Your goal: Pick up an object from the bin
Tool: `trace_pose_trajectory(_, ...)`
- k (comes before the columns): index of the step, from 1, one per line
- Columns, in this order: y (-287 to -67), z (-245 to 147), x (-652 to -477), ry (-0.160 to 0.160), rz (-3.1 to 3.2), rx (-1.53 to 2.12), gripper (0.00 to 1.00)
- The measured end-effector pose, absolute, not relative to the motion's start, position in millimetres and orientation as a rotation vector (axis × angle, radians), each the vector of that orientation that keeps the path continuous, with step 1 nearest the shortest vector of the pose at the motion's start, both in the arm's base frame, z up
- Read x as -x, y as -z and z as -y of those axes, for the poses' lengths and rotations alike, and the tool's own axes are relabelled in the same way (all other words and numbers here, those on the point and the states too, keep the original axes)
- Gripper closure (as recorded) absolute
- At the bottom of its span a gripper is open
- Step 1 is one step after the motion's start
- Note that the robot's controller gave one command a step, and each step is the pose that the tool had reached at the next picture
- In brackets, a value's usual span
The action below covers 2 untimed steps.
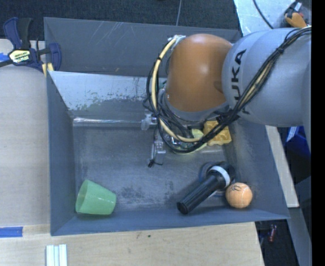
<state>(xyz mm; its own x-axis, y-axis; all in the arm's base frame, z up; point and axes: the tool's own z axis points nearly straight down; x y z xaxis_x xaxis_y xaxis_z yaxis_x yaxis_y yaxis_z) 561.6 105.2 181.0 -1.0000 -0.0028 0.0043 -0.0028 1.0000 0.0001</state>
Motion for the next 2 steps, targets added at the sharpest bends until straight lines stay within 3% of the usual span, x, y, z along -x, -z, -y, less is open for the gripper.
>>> trace_pose_trajectory(1,-185,-105,-563.5,0.001,3.145,0.001,0.0)
trace_pose_trajectory(2,-67,-207,-495.6,0.002,3.13,-0.249,0.0)
